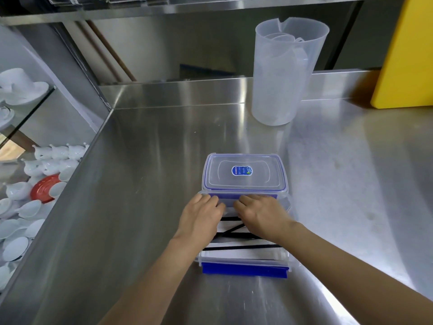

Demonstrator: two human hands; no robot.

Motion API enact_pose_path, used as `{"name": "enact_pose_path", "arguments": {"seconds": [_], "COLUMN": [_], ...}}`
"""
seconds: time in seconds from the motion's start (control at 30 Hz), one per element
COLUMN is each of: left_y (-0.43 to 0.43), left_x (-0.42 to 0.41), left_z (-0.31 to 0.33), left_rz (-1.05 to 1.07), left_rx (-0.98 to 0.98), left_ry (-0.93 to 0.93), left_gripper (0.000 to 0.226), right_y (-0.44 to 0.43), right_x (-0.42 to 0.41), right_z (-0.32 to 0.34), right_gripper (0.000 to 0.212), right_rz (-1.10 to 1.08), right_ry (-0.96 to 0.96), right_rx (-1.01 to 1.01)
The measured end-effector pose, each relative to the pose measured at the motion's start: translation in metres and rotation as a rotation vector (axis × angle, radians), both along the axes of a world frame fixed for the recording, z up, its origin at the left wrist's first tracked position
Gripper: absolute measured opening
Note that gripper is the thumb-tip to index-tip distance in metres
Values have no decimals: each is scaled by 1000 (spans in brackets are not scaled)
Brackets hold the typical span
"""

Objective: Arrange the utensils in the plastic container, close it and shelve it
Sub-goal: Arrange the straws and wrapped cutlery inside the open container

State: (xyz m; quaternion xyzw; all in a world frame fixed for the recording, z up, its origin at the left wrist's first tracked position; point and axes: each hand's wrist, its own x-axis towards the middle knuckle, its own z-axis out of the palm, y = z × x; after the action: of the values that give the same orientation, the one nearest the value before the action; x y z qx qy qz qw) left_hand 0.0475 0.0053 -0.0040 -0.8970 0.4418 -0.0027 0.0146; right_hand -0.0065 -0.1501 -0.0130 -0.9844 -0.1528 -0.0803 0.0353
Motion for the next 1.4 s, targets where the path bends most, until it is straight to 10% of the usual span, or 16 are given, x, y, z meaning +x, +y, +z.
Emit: {"name": "enact_pose_path", "arguments": {"seconds": [0.67,1.4], "left_y": [-2,15], "left_x": [0,-3], "left_z": [-2,7], "left_rz": [48,-218], "left_rx": [40,-355], "left_ry": [-20,163], "left_gripper": [27,25], "right_y": [-1,-11], "right_x": [-2,-5], "right_z": [-9,3], "right_gripper": [25,20], "right_rz": [112,-57], "right_ry": [-83,101], "right_rx": [51,-72]}}
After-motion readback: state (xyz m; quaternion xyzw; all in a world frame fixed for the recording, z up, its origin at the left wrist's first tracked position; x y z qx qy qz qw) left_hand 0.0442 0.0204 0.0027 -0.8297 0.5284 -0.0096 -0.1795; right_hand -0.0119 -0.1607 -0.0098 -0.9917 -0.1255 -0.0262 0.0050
